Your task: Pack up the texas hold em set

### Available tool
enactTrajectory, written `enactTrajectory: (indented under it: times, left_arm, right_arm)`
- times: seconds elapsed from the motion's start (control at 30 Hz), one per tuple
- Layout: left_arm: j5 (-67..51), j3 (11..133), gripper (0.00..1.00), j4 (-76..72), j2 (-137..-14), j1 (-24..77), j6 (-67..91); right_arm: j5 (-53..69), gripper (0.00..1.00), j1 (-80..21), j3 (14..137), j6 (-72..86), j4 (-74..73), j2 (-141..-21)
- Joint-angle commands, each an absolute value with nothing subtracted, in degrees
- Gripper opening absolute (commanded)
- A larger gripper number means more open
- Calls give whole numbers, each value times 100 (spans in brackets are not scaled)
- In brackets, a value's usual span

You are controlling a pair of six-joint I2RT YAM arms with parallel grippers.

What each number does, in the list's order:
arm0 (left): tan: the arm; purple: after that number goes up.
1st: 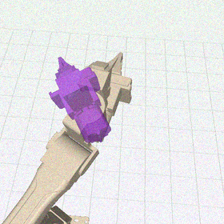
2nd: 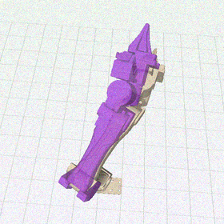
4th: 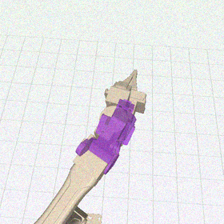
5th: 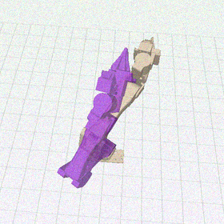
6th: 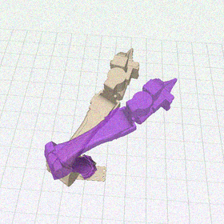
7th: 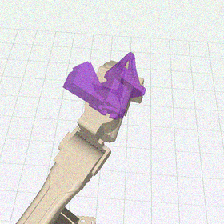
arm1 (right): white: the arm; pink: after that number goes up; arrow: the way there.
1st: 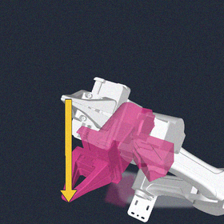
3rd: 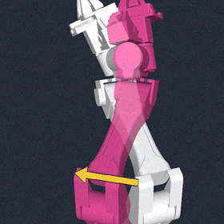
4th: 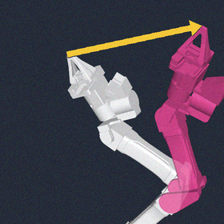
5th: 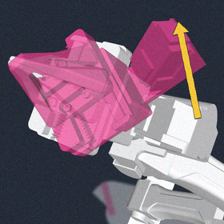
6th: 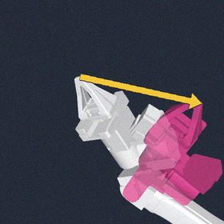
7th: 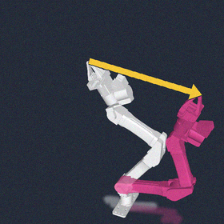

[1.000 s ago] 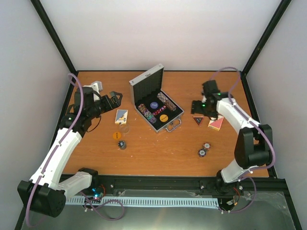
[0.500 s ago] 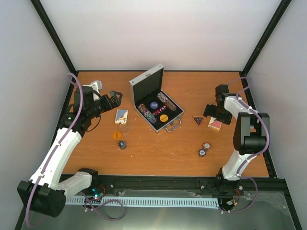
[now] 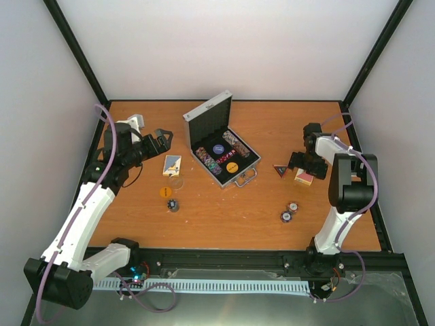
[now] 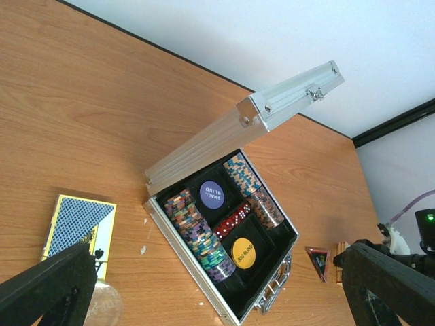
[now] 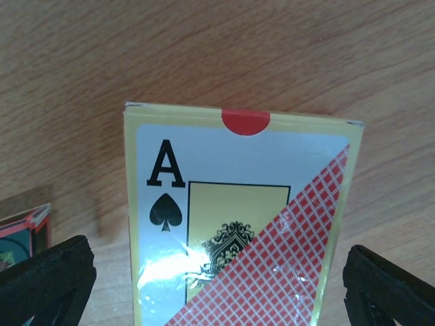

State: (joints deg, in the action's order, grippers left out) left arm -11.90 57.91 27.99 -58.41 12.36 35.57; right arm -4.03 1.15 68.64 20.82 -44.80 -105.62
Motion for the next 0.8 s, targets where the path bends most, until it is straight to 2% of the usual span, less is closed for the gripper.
enactTrajectory:
  times: [0.0,0.27,0.67,0.77]
  left_arm:
    - [-1117,5869,100,2752,-5720,1218,3708]
    - [-1108,5832,100,2673,-5754,1222,3770]
    - [-1148,6085,100,2701,-5967,1222,3595]
    - [-1144,6144,100,2769,-5998,1219,3520]
  right_arm:
    - [-404,98,184,7046,2111,-4456,-10739]
    - [-352,91,209,6961,2071,-4365,-10872]
    - [-274,68,227,6861,1764,-4226,-10569]
    - [-195,67,220,6890,1504,-4117,-10230]
